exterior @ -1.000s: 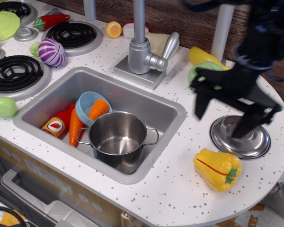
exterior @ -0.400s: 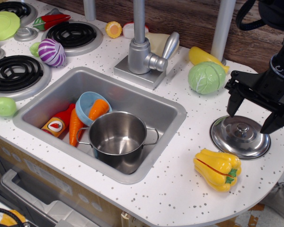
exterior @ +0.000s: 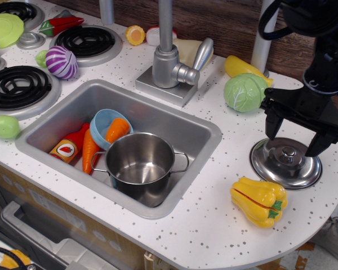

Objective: Put lid on pot or pan

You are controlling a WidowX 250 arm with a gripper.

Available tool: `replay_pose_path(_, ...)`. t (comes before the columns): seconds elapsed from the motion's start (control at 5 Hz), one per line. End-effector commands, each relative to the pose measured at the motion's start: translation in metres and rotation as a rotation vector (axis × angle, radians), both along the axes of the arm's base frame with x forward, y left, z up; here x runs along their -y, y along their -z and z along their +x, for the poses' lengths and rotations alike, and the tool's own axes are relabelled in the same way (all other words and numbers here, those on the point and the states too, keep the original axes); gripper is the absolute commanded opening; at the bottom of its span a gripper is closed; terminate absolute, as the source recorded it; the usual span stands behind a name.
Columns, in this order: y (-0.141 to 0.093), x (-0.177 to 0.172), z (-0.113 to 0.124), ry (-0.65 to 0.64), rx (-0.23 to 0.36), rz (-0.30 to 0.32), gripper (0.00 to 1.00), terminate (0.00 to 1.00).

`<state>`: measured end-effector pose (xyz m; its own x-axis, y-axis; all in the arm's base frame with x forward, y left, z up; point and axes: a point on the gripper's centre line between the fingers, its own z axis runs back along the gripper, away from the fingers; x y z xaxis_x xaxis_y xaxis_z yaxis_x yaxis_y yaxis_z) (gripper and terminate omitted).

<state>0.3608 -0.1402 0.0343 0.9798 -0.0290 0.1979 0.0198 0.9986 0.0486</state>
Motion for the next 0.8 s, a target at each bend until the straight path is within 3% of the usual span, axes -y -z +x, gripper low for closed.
replay_pose_path(0.0,0.001,-0.004,0.007,0.02,0.02,-0.037,1.0,0.0)
replay_pose_path(0.2,0.006,-0.005,0.002,0.017,0.02,-0.034,1.0,0.0)
replay_pose_path(0.4,0.01,-0.007,-0.001,0.012,0.011,-0.031,0.0,0.0)
replay_pose_path(0.6,0.012,-0.008,-0.002,0.014,0.007,-0.035,0.0,0.0)
